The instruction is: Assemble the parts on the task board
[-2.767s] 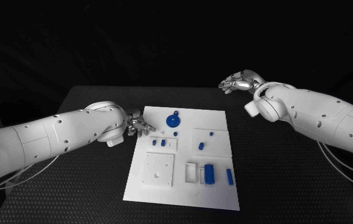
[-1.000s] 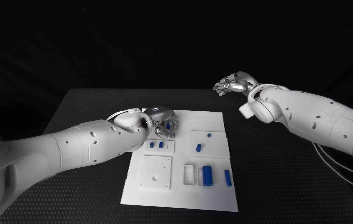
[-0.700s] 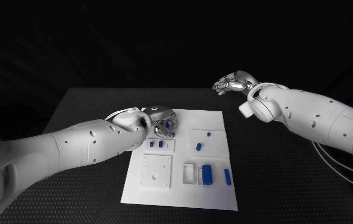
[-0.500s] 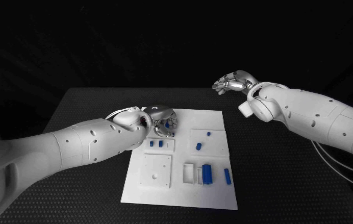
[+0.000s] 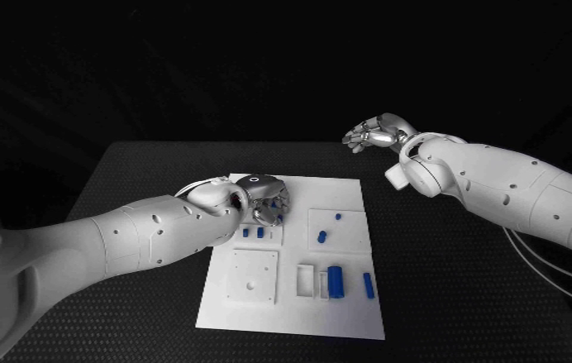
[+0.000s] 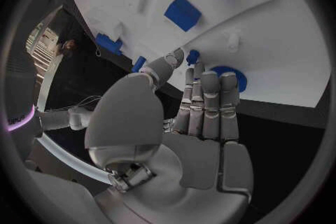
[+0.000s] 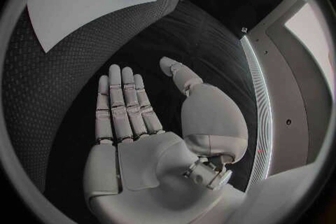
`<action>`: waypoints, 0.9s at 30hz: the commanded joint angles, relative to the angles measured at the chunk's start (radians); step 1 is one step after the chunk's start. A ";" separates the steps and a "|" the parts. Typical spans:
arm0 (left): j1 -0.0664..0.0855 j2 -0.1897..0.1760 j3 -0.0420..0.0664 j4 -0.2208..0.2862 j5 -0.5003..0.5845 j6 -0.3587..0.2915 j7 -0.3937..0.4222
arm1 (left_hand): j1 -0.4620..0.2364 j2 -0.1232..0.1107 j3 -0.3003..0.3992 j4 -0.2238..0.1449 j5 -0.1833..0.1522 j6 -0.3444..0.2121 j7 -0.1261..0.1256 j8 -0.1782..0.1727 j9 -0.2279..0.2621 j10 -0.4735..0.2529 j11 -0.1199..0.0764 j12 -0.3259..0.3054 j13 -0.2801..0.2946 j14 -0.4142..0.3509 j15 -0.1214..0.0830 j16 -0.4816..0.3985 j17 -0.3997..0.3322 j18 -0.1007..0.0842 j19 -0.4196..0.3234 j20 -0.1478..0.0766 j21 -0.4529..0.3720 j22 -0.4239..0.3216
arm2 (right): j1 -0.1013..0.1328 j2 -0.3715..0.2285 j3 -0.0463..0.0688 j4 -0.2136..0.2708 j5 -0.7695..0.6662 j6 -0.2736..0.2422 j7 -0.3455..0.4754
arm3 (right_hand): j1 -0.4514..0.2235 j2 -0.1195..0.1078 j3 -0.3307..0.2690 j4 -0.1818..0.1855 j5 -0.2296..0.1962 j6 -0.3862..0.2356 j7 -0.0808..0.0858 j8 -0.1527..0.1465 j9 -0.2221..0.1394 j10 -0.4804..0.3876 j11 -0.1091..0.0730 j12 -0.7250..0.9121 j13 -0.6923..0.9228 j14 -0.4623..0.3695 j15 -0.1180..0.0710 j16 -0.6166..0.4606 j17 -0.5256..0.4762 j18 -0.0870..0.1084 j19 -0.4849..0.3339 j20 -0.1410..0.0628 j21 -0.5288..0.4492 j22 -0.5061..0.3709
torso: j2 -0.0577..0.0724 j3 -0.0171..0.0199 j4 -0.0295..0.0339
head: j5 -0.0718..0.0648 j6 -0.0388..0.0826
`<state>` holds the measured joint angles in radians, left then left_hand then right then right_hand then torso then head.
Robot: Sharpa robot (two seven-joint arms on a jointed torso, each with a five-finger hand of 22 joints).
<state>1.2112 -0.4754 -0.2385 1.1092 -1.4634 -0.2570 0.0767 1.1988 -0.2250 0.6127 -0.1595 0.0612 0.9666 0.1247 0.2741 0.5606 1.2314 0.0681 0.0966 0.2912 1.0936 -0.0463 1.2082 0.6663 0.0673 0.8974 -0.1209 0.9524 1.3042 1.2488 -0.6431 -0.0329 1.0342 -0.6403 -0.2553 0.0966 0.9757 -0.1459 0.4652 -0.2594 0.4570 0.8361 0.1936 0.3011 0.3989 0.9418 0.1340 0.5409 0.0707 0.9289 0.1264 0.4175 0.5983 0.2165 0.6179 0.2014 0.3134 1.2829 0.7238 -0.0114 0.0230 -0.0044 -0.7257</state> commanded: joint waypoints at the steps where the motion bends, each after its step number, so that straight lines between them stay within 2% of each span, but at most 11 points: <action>1: -0.003 0.004 0.000 -0.002 -0.008 0.011 0.014 | -0.003 0.012 0.004 0.002 0.006 0.008 0.002 0.003 -0.001 0.000 0.005 -0.004 -0.001 0.001 0.007 0.004 0.002 0.029 0.001 -0.017 0.003 0.002 | 0.000 0.001 0.000 0.000 0.000 0.010 0.006 | 0.003 0.004 -0.001 0.001 -0.002 -0.005 0.000 0.006 -0.001 0.003 0.002 -0.005 -0.001 -0.007 0.001 -0.005 0.001 -0.015 0.001 0.003 -0.005 0.001 | 0.000 -0.0001 -0.0009 | -0.001 -0.002; 7: -0.005 0.005 0.000 -0.011 -0.008 0.020 0.013 | 0.001 0.018 0.005 0.001 0.007 0.010 0.001 0.003 -0.003 0.004 0.004 -0.005 -0.001 0.003 0.007 0.007 0.004 0.031 0.003 -0.017 0.004 0.003 | 0.000 0.002 0.000 0.001 0.000 0.010 0.006 | 0.003 0.004 -0.001 0.001 -0.002 -0.005 0.000 0.006 -0.001 0.003 0.002 -0.005 -0.001 -0.007 0.001 -0.005 0.001 -0.015 0.001 0.003 -0.006 0.002 | 0.000 0.0007 0.0005 | -0.002 -0.002; 11: -0.005 0.006 0.000 -0.015 -0.014 0.034 0.010 | 0.008 0.032 0.007 -0.003 0.009 0.016 -0.001 0.006 -0.004 0.013 0.002 -0.006 0.000 0.007 0.005 0.015 0.007 0.032 0.006 -0.017 0.007 0.006 | 0.000 0.002 0.000 0.001 0.000 0.011 0.006 | 0.002 0.004 -0.001 0.001 -0.002 -0.005 0.000 0.006 -0.001 0.003 0.002 -0.005 -0.001 -0.007 0.001 -0.005 0.001 -0.015 0.001 0.003 -0.006 0.002 | 0.000 0.0017 0.0004 | -0.001 -0.002; 14: -0.006 0.008 0.000 -0.019 -0.010 0.030 0.011 | 0.010 0.043 0.006 -0.007 0.009 0.027 -0.006 0.012 -0.004 0.028 -0.002 -0.003 0.003 0.011 0.001 0.023 0.012 0.033 0.007 -0.019 0.009 0.009 | 0.000 0.002 0.000 0.001 0.000 0.010 0.006 | 0.002 0.004 -0.001 0.001 -0.002 -0.005 0.000 0.006 -0.001 0.003 0.002 -0.005 -0.001 -0.007 0.001 -0.005 0.001 -0.015 0.001 0.003 -0.006 0.002 | 0.000 0.0015 -0.0004 | -0.001 -0.002; 27: -0.008 0.015 0.000 -0.030 -0.024 0.050 0.006 | 0.024 0.064 0.012 -0.023 0.015 0.021 -0.002 0.006 -0.011 0.025 0.000 -0.016 0.001 0.008 0.003 0.027 0.014 0.032 0.006 -0.019 0.006 0.012 | 0.000 0.003 0.000 0.004 -0.001 0.011 0.006 | 0.002 0.004 -0.001 0.001 -0.002 -0.005 0.000 0.006 -0.001 0.003 0.002 -0.005 -0.001 -0.007 0.001 -0.005 0.002 -0.015 0.002 0.003 -0.007 0.003 | 0.000 0.0011 0.0002 | -0.002 -0.004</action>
<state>1.2069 -0.4634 -0.2365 1.0799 -1.4741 -0.2319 0.0797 1.2251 -0.1718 0.6246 -0.1773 0.0704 0.9897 0.1194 0.2819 0.5512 1.2537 0.0645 0.0850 0.2930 1.0970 -0.0428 1.2322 0.6789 0.0687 0.8988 -0.1191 0.9564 1.3079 1.2489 -0.6414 -0.0328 1.0369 -0.6403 -0.2551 0.0965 0.9756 -0.1459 0.4652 -0.2594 0.4570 0.8364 0.1934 0.3011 0.3989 0.9418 0.1340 0.5409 0.0708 0.9289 0.1263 0.4175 0.5990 0.2165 0.6179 0.2015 0.3095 1.2848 0.7238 -0.0101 0.0228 -0.0065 -0.7295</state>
